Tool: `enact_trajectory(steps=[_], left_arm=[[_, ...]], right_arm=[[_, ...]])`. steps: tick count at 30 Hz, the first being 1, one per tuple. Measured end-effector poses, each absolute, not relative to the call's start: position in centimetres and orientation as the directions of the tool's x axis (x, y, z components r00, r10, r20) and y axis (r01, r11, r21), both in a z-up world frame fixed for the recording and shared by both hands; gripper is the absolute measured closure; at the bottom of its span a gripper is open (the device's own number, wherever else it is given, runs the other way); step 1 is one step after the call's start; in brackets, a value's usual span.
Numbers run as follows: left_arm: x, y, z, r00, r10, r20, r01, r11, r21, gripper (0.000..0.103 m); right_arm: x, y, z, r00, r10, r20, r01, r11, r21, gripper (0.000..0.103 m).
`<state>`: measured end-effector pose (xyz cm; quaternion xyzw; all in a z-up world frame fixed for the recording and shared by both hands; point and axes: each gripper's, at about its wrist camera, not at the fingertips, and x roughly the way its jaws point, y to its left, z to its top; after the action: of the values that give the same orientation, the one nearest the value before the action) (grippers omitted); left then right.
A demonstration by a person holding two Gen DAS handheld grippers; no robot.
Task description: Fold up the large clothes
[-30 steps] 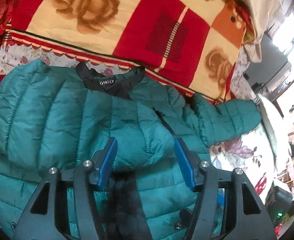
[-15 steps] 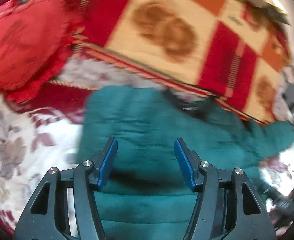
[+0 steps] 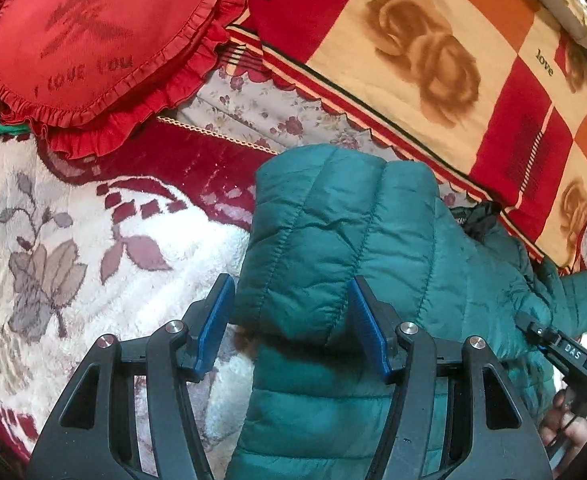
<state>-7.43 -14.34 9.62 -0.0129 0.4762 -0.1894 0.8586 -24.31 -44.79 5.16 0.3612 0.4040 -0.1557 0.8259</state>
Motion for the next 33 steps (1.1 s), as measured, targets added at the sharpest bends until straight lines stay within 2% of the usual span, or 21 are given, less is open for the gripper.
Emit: enact_trajectory(steps=[8,14,19,20,21,23,28,30,33], left_arm=[[-6.8,-15.9,9.6,0.496,-0.338,-0.8,0.3,0.931,-0.207,0.044],[-6.5,-18.0,6.1,0.448,-0.258,-0.856,0.311,0.943,-0.121,0.044],[-6.8,-18.1,4.7,0.457,-0.256,-0.852,0.309,0.944,-0.118,0.044],[-6.8,-18.2,4.8,0.459,-0.255,-0.851,0.31,0.944,-0.115,0.044],[-6.9,-18.2,4.9,0.462,-0.251,-0.851,0.312,0.944,-0.109,0.044],[-6.9,-18.2,5.3,0.468,-0.245,-0.849,0.318,0.943,-0.097,0.044],[-7.3,-18.2,7.4,0.512,-0.27,-0.815,0.328,0.939,-0.105,0.044],[-7.4,-18.4,8.2,0.528,-0.275,-0.804,0.335,0.937,-0.101,0.044],[-7.3,-19.1,8.6,0.535,-0.272,-0.8,0.341,0.936,-0.09,0.044]], right_arm=[[-25.9,-47.3,10.1,0.639,-0.189,-0.746,0.584,0.75,0.311,0.087],[-25.9,-49.1,7.9,0.567,-0.262,-0.781,0.636,0.742,0.213,0.087],[-25.6,-50.3,3.9,0.516,-0.198,-0.833,0.657,0.715,0.237,0.086],[-25.7,-50.4,3.7,0.51,-0.189,-0.839,0.661,0.711,0.242,0.077],[-26.0,-50.5,3.7,0.497,-0.19,-0.847,0.673,0.701,0.238,0.058],[-26.9,-50.5,4.8,0.484,-0.24,-0.842,0.703,0.679,0.211,0.047],[-27.4,-48.7,8.7,0.543,-0.256,-0.8,0.652,0.728,0.21,0.044],[-26.7,-47.6,9.9,0.57,-0.238,-0.787,0.611,0.763,0.212,0.04],[-24.6,-46.1,10.6,0.585,-0.208,-0.784,0.561,0.802,0.205,0.04]])
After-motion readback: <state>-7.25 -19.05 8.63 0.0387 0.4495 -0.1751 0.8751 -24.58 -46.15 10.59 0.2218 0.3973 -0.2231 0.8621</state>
